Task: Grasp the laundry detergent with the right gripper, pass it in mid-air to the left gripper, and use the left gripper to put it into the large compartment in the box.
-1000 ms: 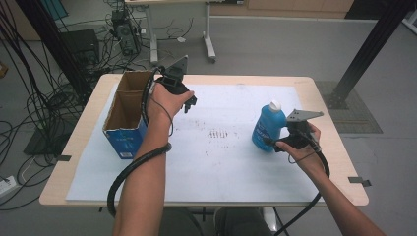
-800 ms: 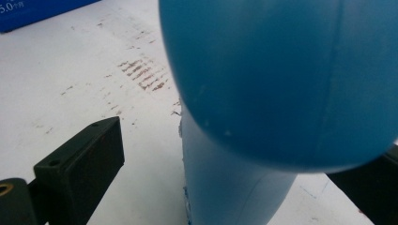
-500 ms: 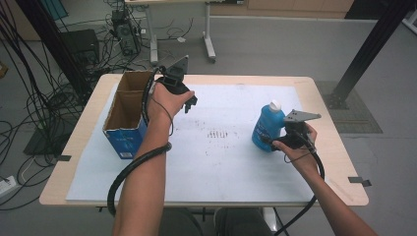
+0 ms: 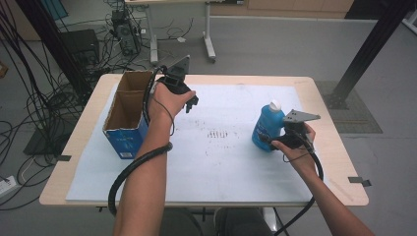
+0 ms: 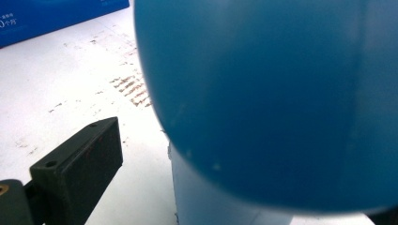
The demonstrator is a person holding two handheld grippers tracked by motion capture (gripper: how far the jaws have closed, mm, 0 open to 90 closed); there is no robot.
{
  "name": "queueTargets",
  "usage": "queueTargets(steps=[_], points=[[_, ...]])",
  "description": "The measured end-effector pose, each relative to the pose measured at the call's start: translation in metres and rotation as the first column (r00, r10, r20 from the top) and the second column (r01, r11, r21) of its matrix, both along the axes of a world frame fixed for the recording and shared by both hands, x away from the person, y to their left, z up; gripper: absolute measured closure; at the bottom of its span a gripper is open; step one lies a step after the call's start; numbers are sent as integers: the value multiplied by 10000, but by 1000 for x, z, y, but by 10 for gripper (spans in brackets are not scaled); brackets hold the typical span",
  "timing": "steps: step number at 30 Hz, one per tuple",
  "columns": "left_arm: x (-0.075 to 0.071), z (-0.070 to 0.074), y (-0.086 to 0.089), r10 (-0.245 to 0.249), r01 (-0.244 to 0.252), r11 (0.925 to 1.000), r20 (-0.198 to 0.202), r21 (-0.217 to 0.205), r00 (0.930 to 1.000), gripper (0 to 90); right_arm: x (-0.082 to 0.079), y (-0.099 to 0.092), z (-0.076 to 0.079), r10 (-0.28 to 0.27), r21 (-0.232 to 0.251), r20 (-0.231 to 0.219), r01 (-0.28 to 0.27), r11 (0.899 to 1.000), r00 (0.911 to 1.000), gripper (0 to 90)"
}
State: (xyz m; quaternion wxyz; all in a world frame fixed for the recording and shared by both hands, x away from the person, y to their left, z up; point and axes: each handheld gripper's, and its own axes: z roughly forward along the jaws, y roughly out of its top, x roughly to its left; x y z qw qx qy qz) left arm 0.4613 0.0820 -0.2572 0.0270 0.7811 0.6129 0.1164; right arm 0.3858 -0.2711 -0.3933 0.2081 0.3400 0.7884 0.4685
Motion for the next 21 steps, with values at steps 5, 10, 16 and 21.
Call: queueTargets(steps=[5,10,16,21], points=[[0,0,1,6,-6,10000,-34,25,10000,50,0,1,-1,11,66,62,-11,10000,10000,11],[-1,1,1,0,0,10000,-8,20,10000,50,0,3,0,30,95,136,-31,9999,9999,11],[-1,3,1,-5,5,10000,56,-1,10000,50,-1,3,0,12,143,183,-15,9999,9998,12],[-1,2,0,-7,7,10000,74,-15,10000,50,-1,2,-1,-35,163,212,31,9999,9998,11]])
